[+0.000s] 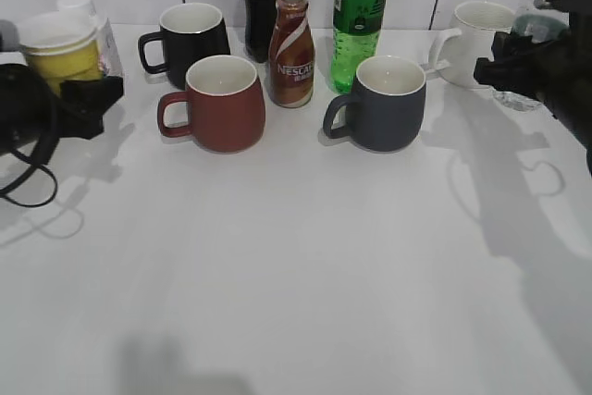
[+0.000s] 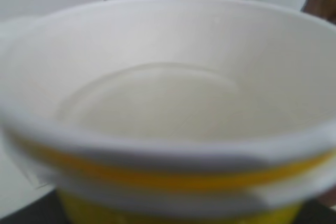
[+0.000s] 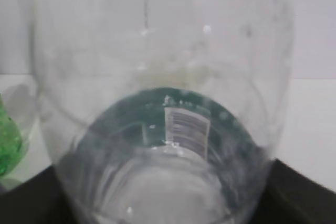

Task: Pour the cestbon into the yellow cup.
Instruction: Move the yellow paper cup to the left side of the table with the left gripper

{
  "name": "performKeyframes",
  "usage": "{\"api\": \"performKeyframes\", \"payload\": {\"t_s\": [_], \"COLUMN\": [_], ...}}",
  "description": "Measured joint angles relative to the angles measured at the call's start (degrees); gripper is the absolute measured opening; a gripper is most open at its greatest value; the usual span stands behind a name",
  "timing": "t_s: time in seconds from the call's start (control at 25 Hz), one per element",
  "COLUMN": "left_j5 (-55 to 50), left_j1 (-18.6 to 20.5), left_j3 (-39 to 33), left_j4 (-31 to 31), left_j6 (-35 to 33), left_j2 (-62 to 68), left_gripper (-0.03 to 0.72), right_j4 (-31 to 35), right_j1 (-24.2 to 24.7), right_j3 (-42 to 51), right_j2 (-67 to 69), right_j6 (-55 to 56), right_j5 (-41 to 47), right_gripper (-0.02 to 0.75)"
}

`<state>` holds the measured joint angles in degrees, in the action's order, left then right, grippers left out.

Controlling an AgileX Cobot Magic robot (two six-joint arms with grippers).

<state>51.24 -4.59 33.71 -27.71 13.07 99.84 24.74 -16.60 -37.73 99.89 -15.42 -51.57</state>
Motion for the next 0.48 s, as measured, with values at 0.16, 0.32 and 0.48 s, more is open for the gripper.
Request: {"api": "performKeyframes", "payload": {"t_s": [0.16,0.32,0.48], "left_j5": [1.74,2.8,4.2], "left_j1": [0.0,0.0,0.0], "left_j3": [3.0,5.47,7.38], "left_j4": [1.14,2.43,2.93], "left_j6": [-0.61,-3.3,-5.18], "left_j2": [4.7,9.17,13.17], "left_gripper": [0.437,0.437,0.437], "right_j4": [0.17,0.17,0.17], "right_j1": [0.0,0.0,0.0], "right_j3": [0.01,0.01,0.01], "right_j2": [1.29,3.65,4.65], "right_j6": [-0.78,-0.9,-0.9], "right_j5": [-0.06,-0.11,-0.18], "right_gripper": [0.462,0.462,0.462]}}
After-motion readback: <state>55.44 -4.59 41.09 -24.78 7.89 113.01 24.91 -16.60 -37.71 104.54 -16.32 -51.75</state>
